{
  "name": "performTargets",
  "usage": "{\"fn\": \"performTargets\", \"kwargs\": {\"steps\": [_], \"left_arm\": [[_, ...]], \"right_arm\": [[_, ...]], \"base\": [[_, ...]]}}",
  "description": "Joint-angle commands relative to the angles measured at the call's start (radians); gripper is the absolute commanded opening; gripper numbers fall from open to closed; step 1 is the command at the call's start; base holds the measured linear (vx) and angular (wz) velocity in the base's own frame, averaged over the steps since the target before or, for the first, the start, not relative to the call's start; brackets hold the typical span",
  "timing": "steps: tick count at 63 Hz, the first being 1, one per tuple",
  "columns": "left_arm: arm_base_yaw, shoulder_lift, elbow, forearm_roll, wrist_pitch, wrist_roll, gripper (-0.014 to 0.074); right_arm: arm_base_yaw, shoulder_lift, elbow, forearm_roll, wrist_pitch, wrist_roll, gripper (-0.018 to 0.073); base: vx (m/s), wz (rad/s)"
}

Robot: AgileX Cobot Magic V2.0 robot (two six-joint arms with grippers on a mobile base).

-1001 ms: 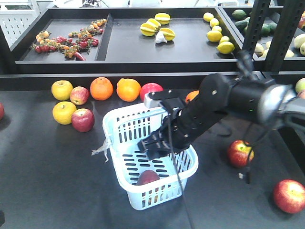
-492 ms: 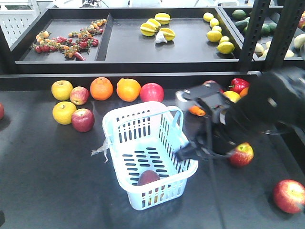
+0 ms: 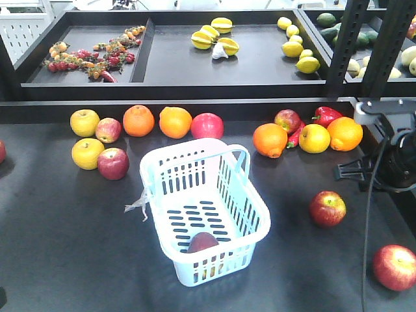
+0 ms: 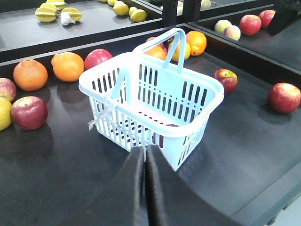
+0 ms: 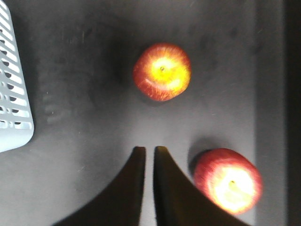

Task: Pick three apples into basket with both arms
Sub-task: 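Open the right gripper to drop the apple into the basket, then reach the right gripper to a second red apple and grasp it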

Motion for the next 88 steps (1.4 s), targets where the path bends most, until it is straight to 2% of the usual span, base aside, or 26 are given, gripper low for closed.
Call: {"fn": "performTargets", "kwargs": {"steps": [1,6,14,18,34,55,80,88], "left_arm": [[-0.001,0.014,-0.026,-0.03,-0.062,-0.01,-0.0008],[-0.001,0.014,-0.026,-0.03,-0.061,-0.01,-0.0008],[-0.001,0.014,-0.026,-0.03,-0.061,-0.01,-0.0008],[-0.001,0.014,-0.026,-0.03,-0.061,-0.01,-0.0008],[-0.001,0.014,-0.026,-0.03,-0.061,-0.01,-0.0008],[-0.001,0.014,-0.026,-0.03,-0.061,-0.01,-0.0008],[-0.001,0.014,-0.026,-0.03,-0.061,-0.01,-0.0008],[-0.001,0.014,-0.026,-0.03,-0.061,-0.01,-0.0008]], "right_arm": [[-0.063,0.038,-0.056,0.141,-0.036,-0.141,0.0187],[-0.08,0.103,-0.117,0.196,-0.007,-0.193,0.0368],[-0.075,0.207,-0.228,0.189,0.034,-0.202,0.0645],[-0.074,0.257,-0.284,0.185,0.053,-0.187,0.073],[-0.074,0.443,-0.471,0.16,0.121,-0.146,0.0701],[-0.074,0.644,-0.642,0.068,0.211,-0.09,0.0676],[-0.074,0.78,-0.662,0.056,0.211,-0.069,0.0661],[-0.074,0.791,-0.661,0.056,0.209,-0.061,0.0626]], "base": [[0.0,0.0],[0.0,0.0],[0.0,0.0],[0.0,0.0],[0.0,0.0],[0.0,0.0],[0.0,0.0],[0.0,0.0]]}}
